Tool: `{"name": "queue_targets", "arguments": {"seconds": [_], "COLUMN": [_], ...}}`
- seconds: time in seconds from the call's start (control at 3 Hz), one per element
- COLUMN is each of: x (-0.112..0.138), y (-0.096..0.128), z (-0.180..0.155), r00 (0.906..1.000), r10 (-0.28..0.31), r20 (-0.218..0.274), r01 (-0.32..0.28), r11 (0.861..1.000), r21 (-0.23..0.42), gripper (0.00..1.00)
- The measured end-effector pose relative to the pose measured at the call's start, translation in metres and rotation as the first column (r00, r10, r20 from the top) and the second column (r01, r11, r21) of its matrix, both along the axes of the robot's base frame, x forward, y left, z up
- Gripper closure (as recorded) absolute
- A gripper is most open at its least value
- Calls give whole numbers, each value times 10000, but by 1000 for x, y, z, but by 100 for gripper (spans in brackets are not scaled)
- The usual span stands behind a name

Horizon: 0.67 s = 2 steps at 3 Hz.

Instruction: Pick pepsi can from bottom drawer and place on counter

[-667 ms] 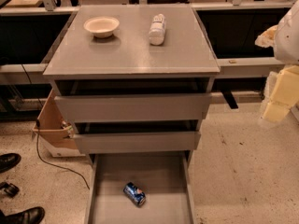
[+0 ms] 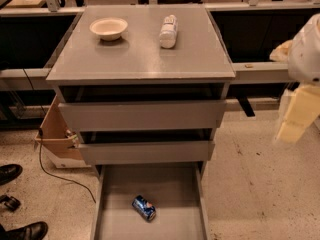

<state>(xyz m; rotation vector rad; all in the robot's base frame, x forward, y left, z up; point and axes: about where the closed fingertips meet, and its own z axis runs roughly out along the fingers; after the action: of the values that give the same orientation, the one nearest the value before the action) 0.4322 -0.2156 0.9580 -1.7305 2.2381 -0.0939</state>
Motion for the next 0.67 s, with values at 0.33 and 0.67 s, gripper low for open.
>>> {"name": "queue_targets", "arguments": {"seconds": [0.33, 0.67], "x": [-15, -32], "y": [9, 26], "z": [-56, -121], "r00": [9995, 9965], "r10": [256, 704], "r20": [-195, -444], "r01": [-253, -680], "r11": [9996, 9963], "r21": [126, 527], "gripper": [0, 0]}}
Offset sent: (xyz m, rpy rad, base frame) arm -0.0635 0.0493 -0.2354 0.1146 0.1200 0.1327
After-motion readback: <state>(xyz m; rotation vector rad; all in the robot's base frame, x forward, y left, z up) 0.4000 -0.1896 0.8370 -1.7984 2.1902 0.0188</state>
